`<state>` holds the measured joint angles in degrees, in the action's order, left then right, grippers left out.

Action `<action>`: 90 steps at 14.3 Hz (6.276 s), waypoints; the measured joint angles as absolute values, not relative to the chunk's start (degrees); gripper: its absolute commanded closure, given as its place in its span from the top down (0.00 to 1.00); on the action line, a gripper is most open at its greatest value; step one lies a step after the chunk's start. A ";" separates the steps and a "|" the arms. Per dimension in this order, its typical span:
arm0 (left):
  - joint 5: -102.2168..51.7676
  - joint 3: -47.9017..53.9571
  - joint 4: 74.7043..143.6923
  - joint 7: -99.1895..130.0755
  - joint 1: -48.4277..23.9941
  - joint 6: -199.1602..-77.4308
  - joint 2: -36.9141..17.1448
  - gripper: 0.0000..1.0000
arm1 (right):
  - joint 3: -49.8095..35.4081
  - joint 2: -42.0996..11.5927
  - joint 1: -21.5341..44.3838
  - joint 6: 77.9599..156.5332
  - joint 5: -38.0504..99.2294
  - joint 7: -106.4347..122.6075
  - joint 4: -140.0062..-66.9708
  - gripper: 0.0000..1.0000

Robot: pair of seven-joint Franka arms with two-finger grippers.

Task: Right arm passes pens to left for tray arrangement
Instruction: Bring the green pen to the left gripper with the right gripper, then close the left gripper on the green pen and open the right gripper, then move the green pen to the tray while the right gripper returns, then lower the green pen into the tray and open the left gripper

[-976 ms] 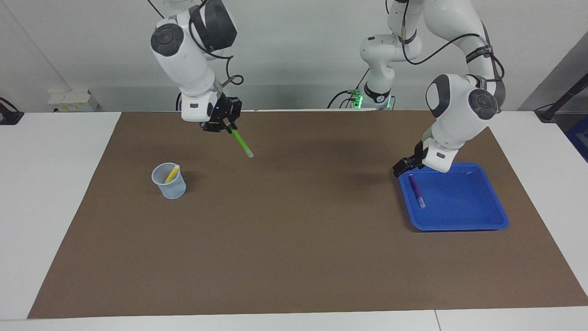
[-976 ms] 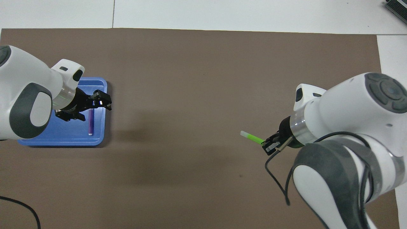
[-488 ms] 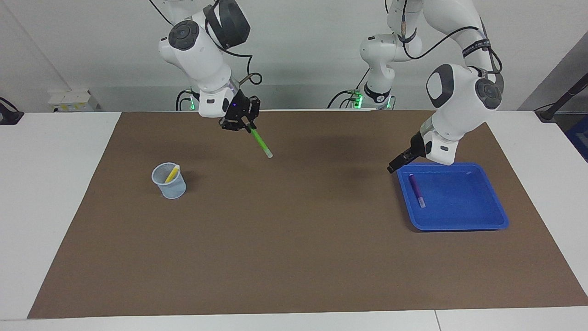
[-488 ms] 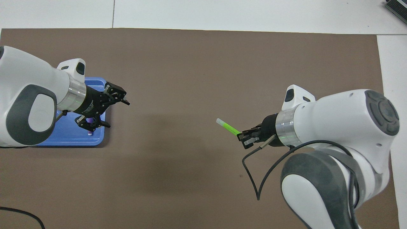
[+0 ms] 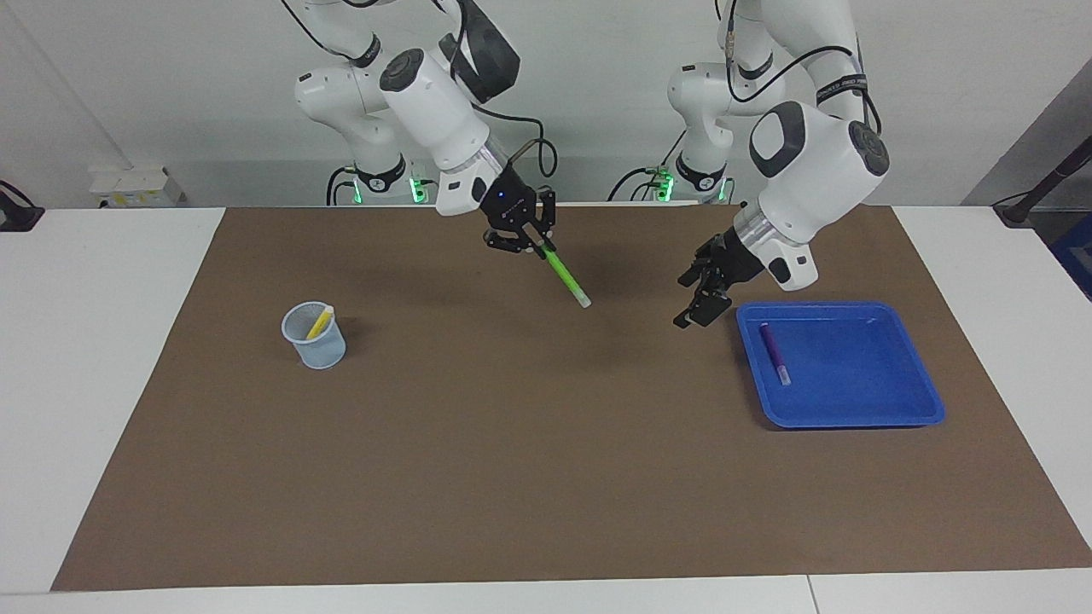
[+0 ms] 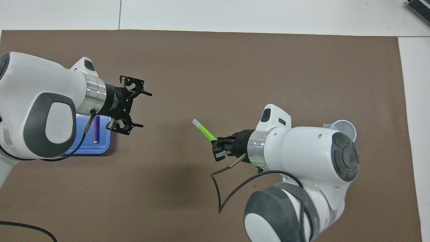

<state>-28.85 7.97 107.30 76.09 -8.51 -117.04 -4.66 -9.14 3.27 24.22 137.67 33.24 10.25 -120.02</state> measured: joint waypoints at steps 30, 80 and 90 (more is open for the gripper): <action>-35.26 8.14 121.99 84.31 -22.13 -130.77 2.37 0.00 | -8.41 0.95 27.66 137.44 33.81 10.02 -118.61 0.00; 0.39 6.26 120.83 -3.15 11.57 -119.32 -4.02 0.00 | -7.83 3.59 -4.99 124.23 -2.73 106.21 -126.09 0.84; 1.95 6.27 116.04 -3.18 11.72 -124.30 -13.24 0.00 | -7.88 1.63 -6.34 129.30 -2.73 119.96 -128.36 0.61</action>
